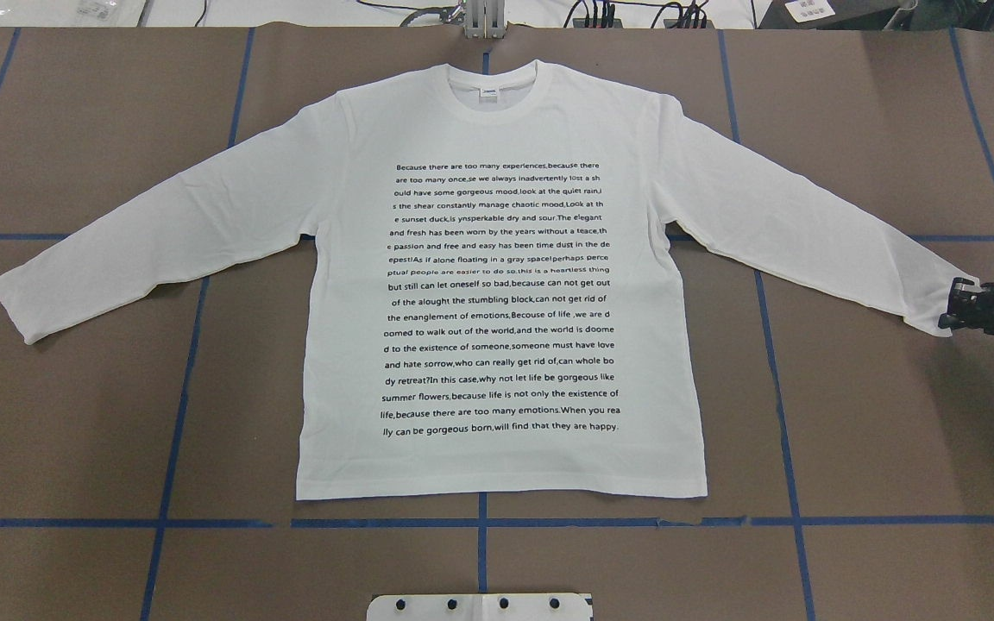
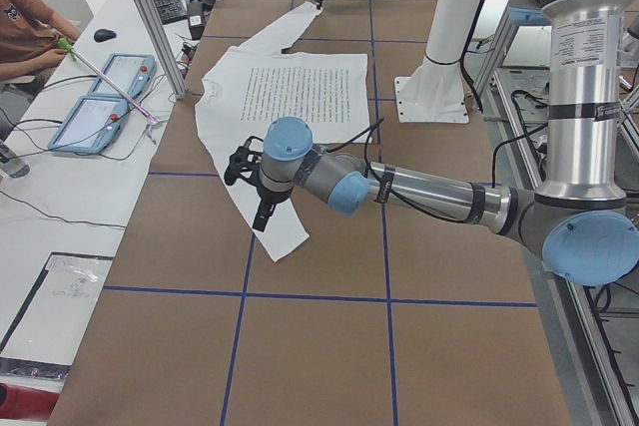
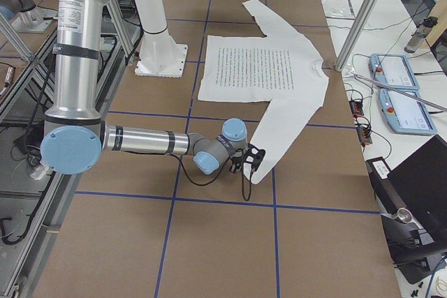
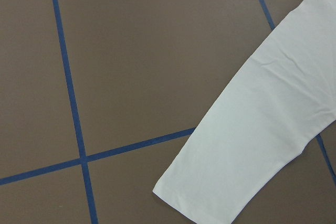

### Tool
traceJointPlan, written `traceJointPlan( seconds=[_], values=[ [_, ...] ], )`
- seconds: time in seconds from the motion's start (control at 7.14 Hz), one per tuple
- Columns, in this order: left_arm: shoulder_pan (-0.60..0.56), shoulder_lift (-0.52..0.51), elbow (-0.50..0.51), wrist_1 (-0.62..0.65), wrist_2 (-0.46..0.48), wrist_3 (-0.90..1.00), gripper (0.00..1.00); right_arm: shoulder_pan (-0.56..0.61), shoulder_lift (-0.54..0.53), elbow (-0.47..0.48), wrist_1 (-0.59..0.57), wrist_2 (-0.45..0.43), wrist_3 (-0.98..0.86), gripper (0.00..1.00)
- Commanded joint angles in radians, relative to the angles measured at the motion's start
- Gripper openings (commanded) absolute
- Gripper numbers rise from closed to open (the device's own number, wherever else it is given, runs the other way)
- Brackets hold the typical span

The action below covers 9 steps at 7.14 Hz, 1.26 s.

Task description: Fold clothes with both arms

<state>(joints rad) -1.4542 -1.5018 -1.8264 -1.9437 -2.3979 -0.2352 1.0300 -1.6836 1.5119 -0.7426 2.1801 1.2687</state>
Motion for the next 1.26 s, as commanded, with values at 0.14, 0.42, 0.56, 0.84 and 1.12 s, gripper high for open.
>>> traceJointPlan(
  seconds=[0.14,0.42,0.56,0.84,1.12],
  values=[
    [0.0,-0.002,-0.008,-0.001,-0.001,-0.001,1.0,-0.005,0.056,0.141,-0.056,0.01,0.007,0.0],
    [0.0,0.0,-0.001,-0.058,0.0,0.007,0.99,-0.025,0.357,0.139,-0.346,0.0,0.017,0.0],
    [0.0,0.0,-0.004,-0.064,0.0,0.007,0.99,-0.054,0.516,0.128,-0.501,-0.006,0.052,0.0],
    [-0.002,0.0,-0.013,-0.066,0.006,-0.003,0.99,-0.154,0.824,-0.005,-0.593,-0.113,0.256,0.0],
    [-0.002,0.0,-0.014,-0.066,0.011,-0.006,0.99,-0.288,1.159,-0.264,-0.58,-0.236,0.446,0.0]
  ],
)
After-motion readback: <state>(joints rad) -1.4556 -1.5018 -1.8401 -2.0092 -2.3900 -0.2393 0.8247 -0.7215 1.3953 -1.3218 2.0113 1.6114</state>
